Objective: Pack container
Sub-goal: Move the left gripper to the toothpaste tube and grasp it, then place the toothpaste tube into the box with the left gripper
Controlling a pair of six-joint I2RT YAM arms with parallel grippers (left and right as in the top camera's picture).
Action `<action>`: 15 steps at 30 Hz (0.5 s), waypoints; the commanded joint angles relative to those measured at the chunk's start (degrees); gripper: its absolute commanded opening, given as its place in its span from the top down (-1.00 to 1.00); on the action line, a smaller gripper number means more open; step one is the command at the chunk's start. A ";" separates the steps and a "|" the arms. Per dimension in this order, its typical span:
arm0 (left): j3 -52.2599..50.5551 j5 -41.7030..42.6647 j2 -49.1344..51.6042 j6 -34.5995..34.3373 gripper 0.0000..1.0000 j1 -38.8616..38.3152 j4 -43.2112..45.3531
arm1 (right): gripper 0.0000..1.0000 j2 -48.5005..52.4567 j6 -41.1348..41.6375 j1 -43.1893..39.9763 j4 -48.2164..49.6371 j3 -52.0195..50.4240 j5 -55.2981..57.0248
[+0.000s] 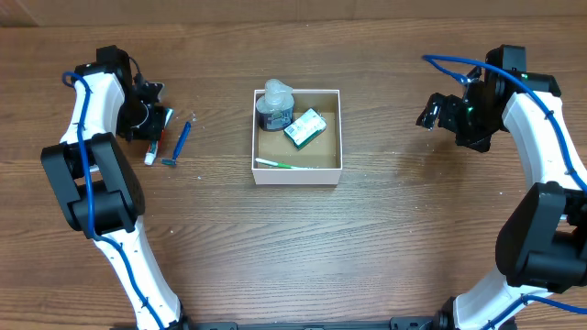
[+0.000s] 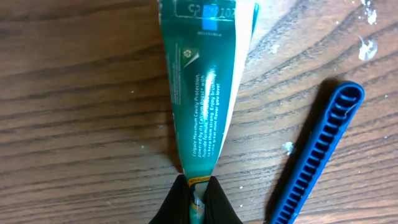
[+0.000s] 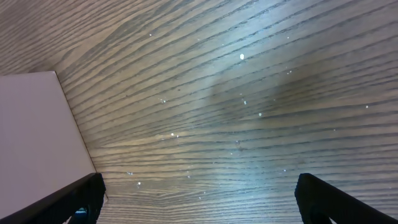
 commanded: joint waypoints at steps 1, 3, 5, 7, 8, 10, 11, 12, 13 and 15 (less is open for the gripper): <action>4.68 1.20 0.70 -2.60 0.92 -2.97 -2.49 | -1.00 -0.61 -0.39 0.00 0.13 0.66 -0.48; 9.84 3.69 0.70 -3.28 0.92 -4.13 -5.33 | -1.00 -0.61 -0.39 0.00 0.13 0.66 -0.48; 18.51 6.80 0.70 -4.13 0.91 -5.99 -9.31 | -1.00 -0.61 -0.39 0.00 0.13 0.66 -0.48; 28.11 7.82 0.70 -4.11 0.92 -8.37 -13.44 | -1.00 -0.61 -0.39 0.00 0.13 0.66 -0.48; 34.01 7.87 0.70 -4.11 0.92 -10.05 -15.72 | -1.00 -0.61 -0.39 0.00 0.13 0.66 -0.48; 45.24 9.16 0.68 -4.04 0.92 -14.14 -19.45 | -1.00 -0.61 -0.39 0.00 0.13 0.66 -0.48; 48.63 10.40 0.68 -3.85 0.92 -15.72 -20.44 | -1.00 -0.61 -0.39 0.00 0.13 0.66 -0.48; 52.98 13.05 0.68 -2.01 0.91 -18.34 -21.97 | -1.00 -0.61 -0.39 0.00 0.13 0.66 -0.48; 55.58 14.99 0.68 -0.09 0.90 -20.85 -23.32 | -1.00 -0.61 -0.39 0.00 0.13 0.66 -0.48; 57.44 16.35 0.68 6.12 0.89 -26.93 -26.18 | -1.00 -0.61 -0.39 0.00 0.13 0.66 -0.48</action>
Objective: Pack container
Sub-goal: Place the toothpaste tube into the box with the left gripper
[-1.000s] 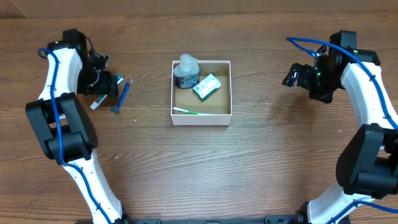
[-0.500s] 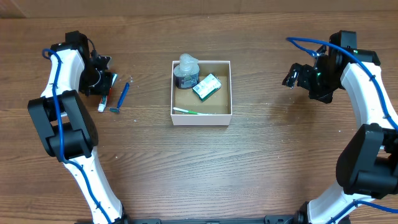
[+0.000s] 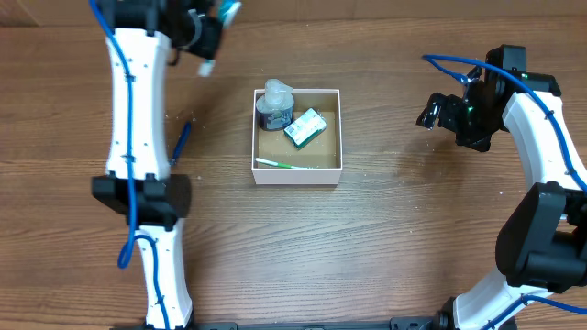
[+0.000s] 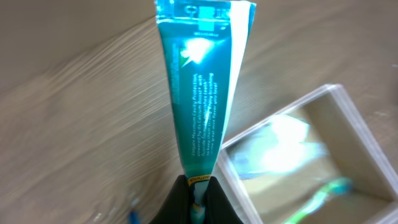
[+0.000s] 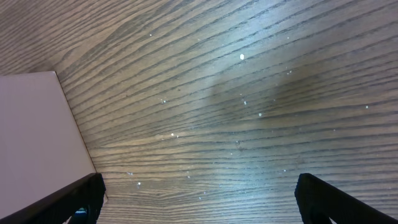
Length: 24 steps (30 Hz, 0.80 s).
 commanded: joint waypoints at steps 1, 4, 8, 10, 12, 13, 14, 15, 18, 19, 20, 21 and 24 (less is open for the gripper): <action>3.13 5.31 -0.48 11.98 0.89 -9.35 -4.52 | -1.00 -0.61 -0.39 0.00 0.15 0.66 -0.46; 2.05 3.61 -0.48 21.68 0.84 -16.79 -9.90 | -1.00 -0.61 -0.39 0.00 0.15 0.66 -0.46; -6.67 -2.01 -0.46 25.33 0.92 -19.50 -9.90 | -1.00 -0.61 -0.39 0.00 0.15 0.66 -0.46; -13.11 -2.95 -0.46 28.44 0.92 -18.91 -9.79 | -1.00 -0.61 -0.39 0.00 0.15 0.66 -0.46; -21.59 -5.11 -0.46 29.09 0.92 -17.99 -7.15 | -1.00 -0.61 -0.39 0.00 0.15 0.66 -0.46; -23.56 -5.01 -0.46 29.09 0.91 -17.90 -6.54 | -1.00 -0.61 -0.39 0.00 0.15 0.66 -0.46; -24.94 -5.03 -0.46 29.09 0.88 -17.92 -6.21 | -1.00 -0.61 -0.39 0.00 0.15 0.66 -0.46; -25.73 -5.01 -0.46 29.07 0.80 -17.92 -5.90 | -1.00 -0.61 -0.39 0.00 0.15 0.66 -0.46; -25.79 -5.01 -0.46 29.03 0.17 -17.97 -5.77 | -1.00 -0.61 -0.39 0.00 0.15 0.66 -0.46; -25.79 -4.98 -0.46 28.76 0.13 -18.05 -5.57 | -1.00 -0.61 -0.39 0.00 0.15 0.66 -0.46; -25.73 -4.96 -0.48 27.76 0.11 -18.12 -5.14 | -1.00 -0.61 -0.39 0.00 0.15 0.66 -0.46; -25.40 -4.96 -0.48 27.71 0.13 -18.25 -5.14 | -1.00 -0.61 -0.39 0.00 0.15 0.66 -0.46; -24.09 -4.46 -2.99 26.45 0.19 -19.30 -5.14 | -1.00 -0.61 -0.39 0.00 0.15 0.66 -0.46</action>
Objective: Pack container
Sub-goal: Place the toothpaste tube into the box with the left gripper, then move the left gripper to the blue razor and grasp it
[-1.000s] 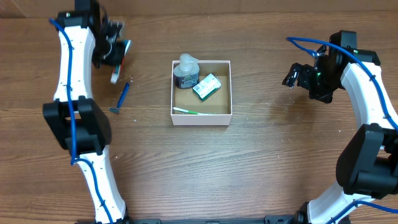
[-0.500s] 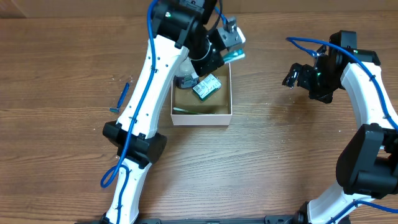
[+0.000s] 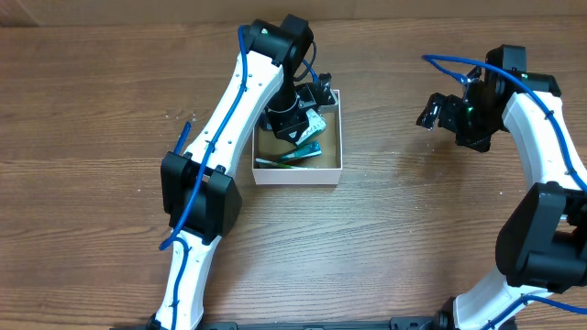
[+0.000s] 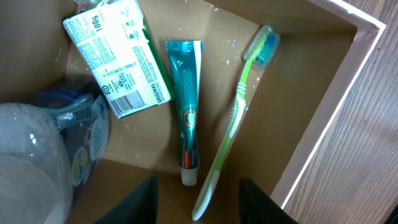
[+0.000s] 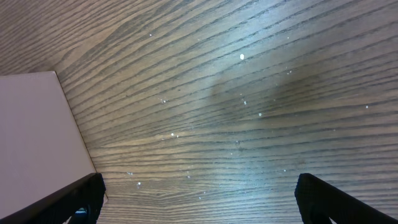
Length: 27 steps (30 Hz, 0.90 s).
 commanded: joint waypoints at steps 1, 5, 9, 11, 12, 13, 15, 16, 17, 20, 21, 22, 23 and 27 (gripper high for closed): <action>2.12 1.20 -5.62 -1.31 0.17 -1.55 0.61 | -1.00 -0.61 -0.35 0.00 0.15 0.66 -0.48; 2.43 2.97 -19.02 -1.44 0.14 0.09 2.49 | -1.00 -0.61 -0.35 0.00 0.15 0.66 -0.48; 2.01 2.47 -25.38 -12.07 0.04 13.55 3.41 | -1.00 -0.61 -0.35 0.00 0.15 0.66 -0.48; -1.05 0.09 -25.05 -19.21 0.04 20.09 2.27 | -1.00 -0.61 -0.35 0.00 0.15 0.66 -0.48; -4.42 -1.42 -25.03 -22.84 0.01 23.47 2.29 | -1.00 -0.61 -0.35 0.00 0.15 0.66 -0.48; -8.59 -1.51 -25.03 -24.83 0.00 26.64 2.82 | -1.00 -0.61 -0.35 0.00 0.15 0.66 -0.48; -18.47 -0.98 -25.03 -25.53 -0.03 30.53 5.22 | -1.00 -0.61 -0.35 0.00 0.15 0.66 -0.48; -22.67 0.20 -25.03 -25.46 -0.06 31.28 7.74 | -1.00 -0.61 -0.35 0.00 0.15 0.66 -0.48; -28.46 0.22 -25.00 -25.35 -0.08 31.74 12.28 | -1.00 -0.61 -0.35 0.00 0.15 0.66 -0.48; -37.75 -0.09 -25.00 -25.16 -0.11 31.74 20.76 | -1.00 -0.61 -0.35 0.00 0.15 0.66 -0.48; -40.44 -0.17 -25.00 -23.74 -0.11 31.67 23.71 | -1.00 -0.61 -0.35 0.00 0.15 0.66 -0.48; -41.90 -0.72 -25.00 -23.10 -0.10 31.67 25.77 | -1.00 -0.61 -0.35 0.00 0.15 0.66 -0.48; -43.52 -2.25 -24.96 -23.12 -0.11 31.69 28.06 | -1.00 -0.61 -0.35 0.00 0.15 0.66 -0.48; -50.58 -4.94 -24.76 -23.12 -0.27 31.69 36.81 | -1.00 -0.61 -0.35 0.00 0.15 0.66 -0.48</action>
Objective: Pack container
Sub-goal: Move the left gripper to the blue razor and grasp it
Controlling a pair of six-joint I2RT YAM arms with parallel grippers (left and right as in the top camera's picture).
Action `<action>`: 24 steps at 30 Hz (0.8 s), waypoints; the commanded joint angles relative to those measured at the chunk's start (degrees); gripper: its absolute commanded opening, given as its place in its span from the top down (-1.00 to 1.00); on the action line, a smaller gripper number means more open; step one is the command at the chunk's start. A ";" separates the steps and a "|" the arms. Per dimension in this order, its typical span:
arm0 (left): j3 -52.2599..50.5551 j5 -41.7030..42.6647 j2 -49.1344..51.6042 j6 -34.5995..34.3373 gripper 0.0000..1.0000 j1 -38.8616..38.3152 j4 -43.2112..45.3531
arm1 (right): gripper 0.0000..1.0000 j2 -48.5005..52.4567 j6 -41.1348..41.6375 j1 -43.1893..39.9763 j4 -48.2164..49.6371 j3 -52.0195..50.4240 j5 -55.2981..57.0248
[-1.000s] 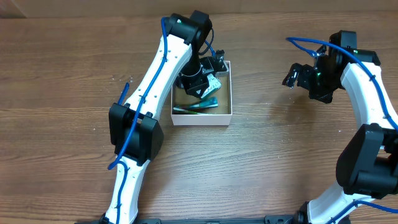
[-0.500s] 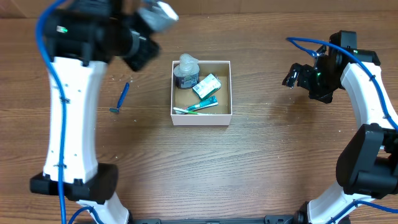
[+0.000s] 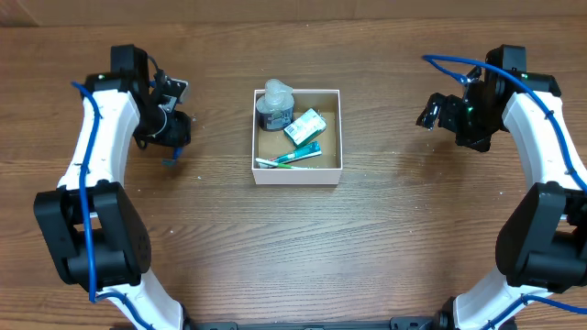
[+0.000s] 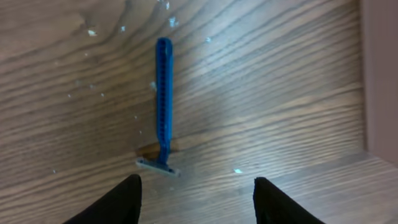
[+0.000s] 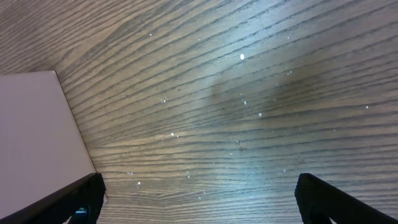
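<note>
The white box [image 3: 341, 137] sits mid-table and holds a capped bottle [image 3: 275, 105], a green-and-white packet [image 3: 304, 126], a teal toothpaste tube [image 3: 309, 148] and a green toothbrush [image 3: 282, 163]. A blue razor [image 4: 163, 106] lies on the wood left of the box, its head nearest the left wrist camera. My left gripper [image 4: 198, 190] hovers open just above it with nothing between its fingers. In the overhead view the left gripper [image 3: 172, 136] covers most of the razor. My right gripper [image 3: 431, 112] hangs open and empty to the right of the box.
The box's white outer wall [image 5: 37, 137] shows at the left of the right wrist view, and its edge [image 4: 379, 81] at the right of the left wrist view. Bare wooden tabletop [image 3: 293, 247] lies in front of the box.
My left gripper was open inside the box over the toothpaste tube. It now stands open over the blue razor on the table left of the box. The right arm has not moved.
My left gripper was shut on the toothpaste tube on the table beside the razor. Then it held the tube raised near the box. Then the tube lay in the box beside the toothbrush with the gripper open. Now the gripper is above the razor.
</note>
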 commanded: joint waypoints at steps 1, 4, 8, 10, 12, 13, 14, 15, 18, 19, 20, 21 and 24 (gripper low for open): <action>-5.97 -3.37 -0.44 0.59 -0.29 -0.22 7.23 | -1.00 -0.61 -0.26 0.00 0.13 0.66 -0.48; -9.79 -5.95 -0.44 0.31 -0.32 -0.22 12.94 | -1.00 -0.61 -0.26 0.00 0.13 0.66 -0.48; -13.79 -6.12 -0.44 0.02 -0.22 -0.22 18.29 | -1.00 -0.61 -0.26 0.00 0.13 0.66 -0.48; -15.47 -7.26 -0.44 -1.44 -0.17 -0.22 20.70 | -1.00 -0.61 -0.26 0.00 0.13 0.66 -0.48; -17.31 -8.02 -0.42 -1.79 -0.10 -0.22 23.08 | -1.00 -0.61 -0.26 0.00 0.13 0.66 -0.48; -18.08 -8.02 -0.42 -1.79 -0.08 -0.22 24.04 | -1.00 -0.61 -0.26 0.00 0.13 0.66 -0.48; -18.82 -7.98 -0.42 -1.95 -0.04 -0.22 25.05 | -1.00 -0.61 -0.26 0.00 0.13 0.66 -0.48; -19.78 -8.41 -0.42 -3.04 -0.02 -0.22 26.43 | -1.00 -0.61 -0.26 0.00 0.13 0.66 -0.48; -22.21 -8.66 0.57 -4.37 0.04 -0.22 29.53 | -1.00 -0.61 -0.26 0.00 0.13 0.66 -0.48; -22.27 -8.81 1.60 -4.35 0.07 -0.22 29.57 | -1.00 -0.61 -0.26 0.00 0.13 0.66 -0.48; -22.27 -8.81 3.08 -4.35 0.18 -0.22 29.55 | -1.00 -0.61 -0.26 0.00 0.13 0.66 -0.48; -22.27 -8.74 3.89 -4.39 0.31 -0.22 29.53 | -1.00 -0.61 -0.26 0.00 0.13 0.66 -0.48; -22.27 -8.35 6.75 -4.76 0.86 -0.39 29.51 | -1.00 -0.61 -0.26 0.00 0.13 0.66 -0.48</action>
